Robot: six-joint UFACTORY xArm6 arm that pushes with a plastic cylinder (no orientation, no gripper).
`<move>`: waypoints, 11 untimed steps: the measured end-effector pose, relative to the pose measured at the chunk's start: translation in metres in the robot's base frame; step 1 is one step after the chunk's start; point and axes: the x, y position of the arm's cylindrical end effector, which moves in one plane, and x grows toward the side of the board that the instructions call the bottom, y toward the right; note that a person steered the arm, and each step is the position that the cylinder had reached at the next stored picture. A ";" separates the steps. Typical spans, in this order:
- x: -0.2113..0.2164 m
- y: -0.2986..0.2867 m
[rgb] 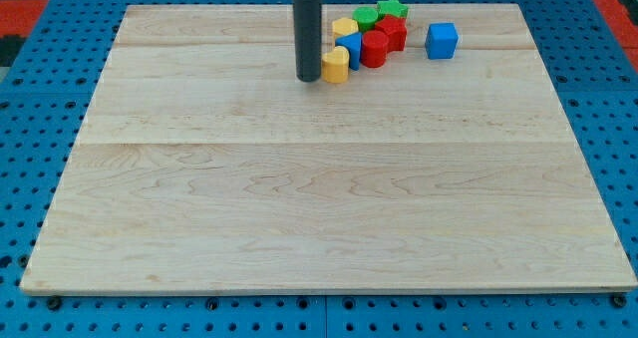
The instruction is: Move the yellow heart below the blue cube
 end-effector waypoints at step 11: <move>0.003 0.218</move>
